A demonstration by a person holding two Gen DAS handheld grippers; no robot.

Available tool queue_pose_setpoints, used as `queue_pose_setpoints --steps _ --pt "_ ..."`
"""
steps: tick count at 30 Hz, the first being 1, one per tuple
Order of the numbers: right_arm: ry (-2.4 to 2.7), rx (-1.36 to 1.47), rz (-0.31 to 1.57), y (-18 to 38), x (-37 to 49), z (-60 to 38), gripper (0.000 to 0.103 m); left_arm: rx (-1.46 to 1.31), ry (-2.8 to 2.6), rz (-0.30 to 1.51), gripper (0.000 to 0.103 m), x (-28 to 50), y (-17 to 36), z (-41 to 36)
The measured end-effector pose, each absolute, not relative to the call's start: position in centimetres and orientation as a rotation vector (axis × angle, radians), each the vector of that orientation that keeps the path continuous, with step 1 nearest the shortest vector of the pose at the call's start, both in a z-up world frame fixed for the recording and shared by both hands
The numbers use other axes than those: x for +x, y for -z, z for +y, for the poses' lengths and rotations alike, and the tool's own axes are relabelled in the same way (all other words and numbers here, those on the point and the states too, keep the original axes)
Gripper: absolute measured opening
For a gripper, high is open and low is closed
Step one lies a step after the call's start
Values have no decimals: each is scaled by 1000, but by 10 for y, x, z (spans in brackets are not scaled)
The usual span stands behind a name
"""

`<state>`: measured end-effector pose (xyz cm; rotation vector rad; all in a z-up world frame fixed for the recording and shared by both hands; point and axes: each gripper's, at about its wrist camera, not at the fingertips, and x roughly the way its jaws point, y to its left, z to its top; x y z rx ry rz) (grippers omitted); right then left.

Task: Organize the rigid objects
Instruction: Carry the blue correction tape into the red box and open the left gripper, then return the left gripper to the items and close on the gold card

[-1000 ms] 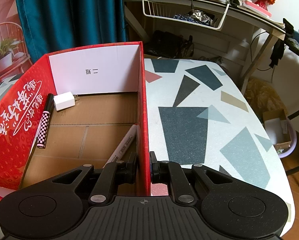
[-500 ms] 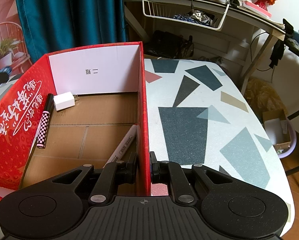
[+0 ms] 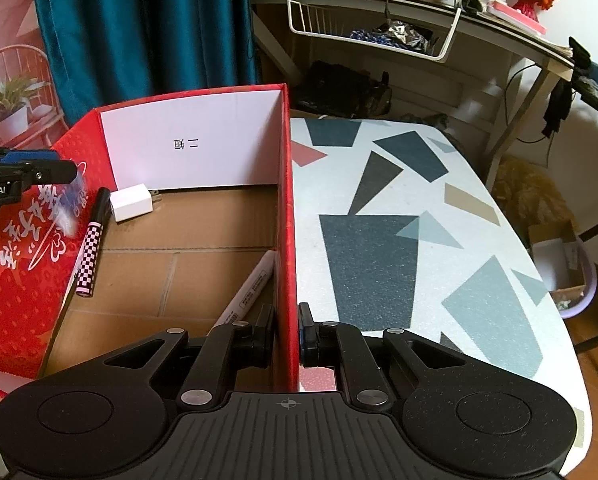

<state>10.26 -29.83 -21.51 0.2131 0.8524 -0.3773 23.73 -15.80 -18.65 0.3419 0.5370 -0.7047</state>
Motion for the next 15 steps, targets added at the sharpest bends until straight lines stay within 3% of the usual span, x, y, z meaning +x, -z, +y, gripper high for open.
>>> queue_pose_setpoints --steps 4,6,10,15 --pt "377 212 853 215 103 -298 11 305 712 548 34 239 182 -151" --pt "377 212 853 215 103 -298 10 284 719 548 40 237 178 -148" --pt "378 214 852 215 102 -298 10 246 683 515 67 228 167 -134" --pt "378 216 850 215 102 -298 10 178 641 525 67 225 158 -104"
